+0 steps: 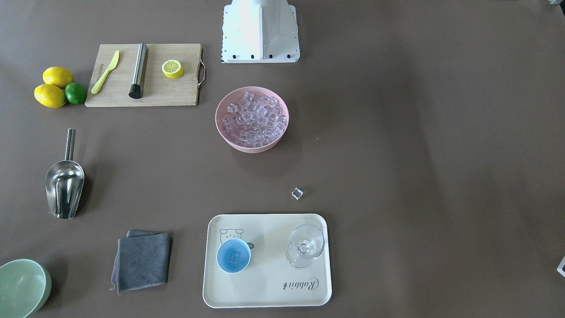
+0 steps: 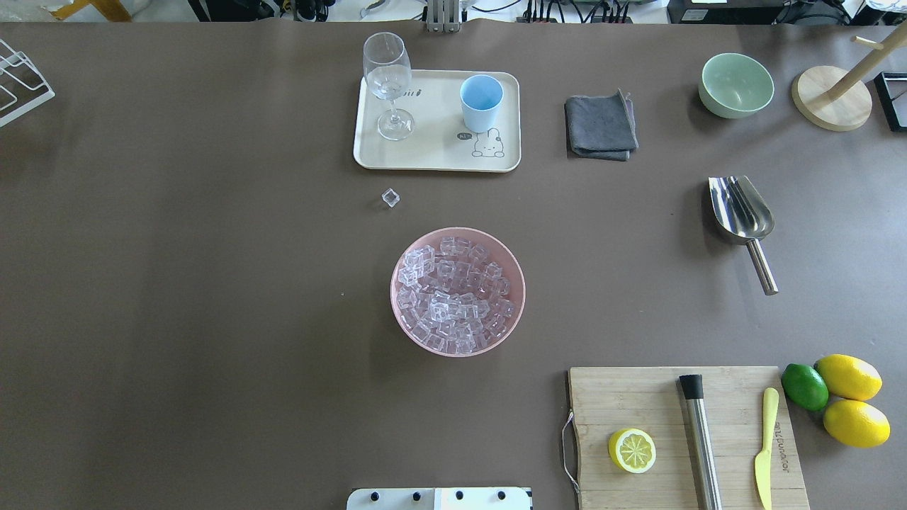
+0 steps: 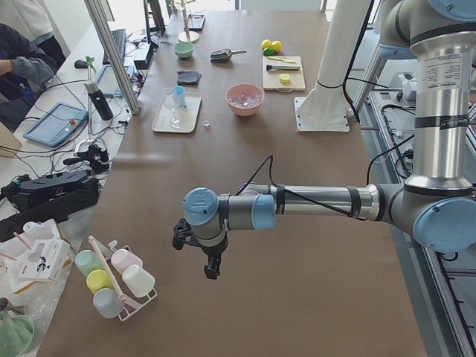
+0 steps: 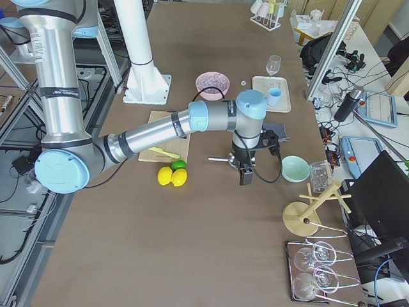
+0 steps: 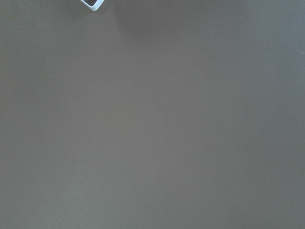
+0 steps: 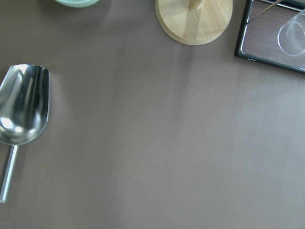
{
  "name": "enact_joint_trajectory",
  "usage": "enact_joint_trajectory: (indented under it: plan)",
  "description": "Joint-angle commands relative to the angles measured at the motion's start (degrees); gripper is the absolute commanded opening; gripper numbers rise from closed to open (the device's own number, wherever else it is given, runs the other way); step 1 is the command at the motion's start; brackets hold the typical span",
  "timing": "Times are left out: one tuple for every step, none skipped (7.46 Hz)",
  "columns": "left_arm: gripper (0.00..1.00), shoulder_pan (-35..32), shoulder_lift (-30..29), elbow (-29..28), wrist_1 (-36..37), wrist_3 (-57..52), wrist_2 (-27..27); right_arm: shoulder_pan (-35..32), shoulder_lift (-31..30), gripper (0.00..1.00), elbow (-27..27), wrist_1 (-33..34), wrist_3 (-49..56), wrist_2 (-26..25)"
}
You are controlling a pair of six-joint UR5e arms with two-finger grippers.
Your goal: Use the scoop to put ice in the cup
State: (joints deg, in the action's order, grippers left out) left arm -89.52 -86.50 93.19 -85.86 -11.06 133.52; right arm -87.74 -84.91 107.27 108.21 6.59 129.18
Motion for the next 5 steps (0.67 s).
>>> enact_joint_trajectory:
  plan:
    - [0.98, -0.04, -0.33, -0.73, -0.01, -0.01, -0.01, -8.75, -3.84, 1.00, -8.29, 1.49, 14.94, 5.09]
    - [0.98, -0.04, -0.25, -0.81, -0.01, -0.10, -0.01, -8.77, -4.12, 1.00, -9.09, 1.40, 15.03, 4.77]
    - [0.98, -0.04, -0.25, -0.64, -0.01, -0.10, 0.07, -8.77, -4.21, 1.00, -11.19, 1.22, 15.03, 4.85]
    - [0.98, -0.04, -0.25, -0.73, 0.08, -0.10, 0.08, -8.77, -4.82, 1.00, -11.91, -0.70, 14.94, 4.85]
    - [0.98, -0.04, -0.16, -0.73, 0.08, -0.10, 0.08, -8.77, -5.61, 1.00, -11.83, -2.19, 14.59, 4.85]
